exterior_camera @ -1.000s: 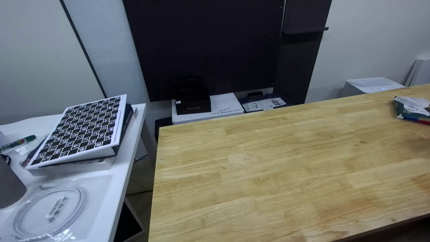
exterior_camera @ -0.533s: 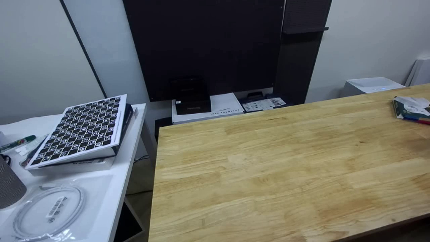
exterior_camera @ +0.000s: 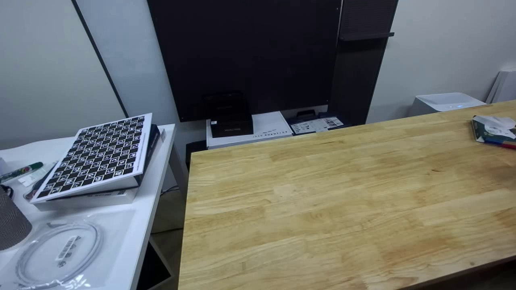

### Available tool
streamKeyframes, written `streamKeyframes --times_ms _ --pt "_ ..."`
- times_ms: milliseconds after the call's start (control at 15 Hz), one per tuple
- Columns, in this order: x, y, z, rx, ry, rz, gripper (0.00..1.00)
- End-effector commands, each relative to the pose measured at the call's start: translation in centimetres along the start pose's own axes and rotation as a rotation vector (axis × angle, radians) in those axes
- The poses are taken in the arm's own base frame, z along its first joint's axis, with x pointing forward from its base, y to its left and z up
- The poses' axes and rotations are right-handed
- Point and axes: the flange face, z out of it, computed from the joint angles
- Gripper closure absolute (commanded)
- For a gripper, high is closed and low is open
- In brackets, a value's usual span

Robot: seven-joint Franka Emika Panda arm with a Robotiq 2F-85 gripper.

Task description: Remove the spoon from the mug and put it on the table

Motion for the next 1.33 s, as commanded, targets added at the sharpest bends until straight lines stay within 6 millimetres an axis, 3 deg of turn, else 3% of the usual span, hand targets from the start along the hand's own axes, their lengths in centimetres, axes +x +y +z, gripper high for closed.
streamKeyframes --times_ms 0,1267 --pt "0.0 1.1 1.6 0.038 -0.008 0.024 0.00" --pt "-3.8 3.0 8.5 0.162 -0.004 0.107 0.00"
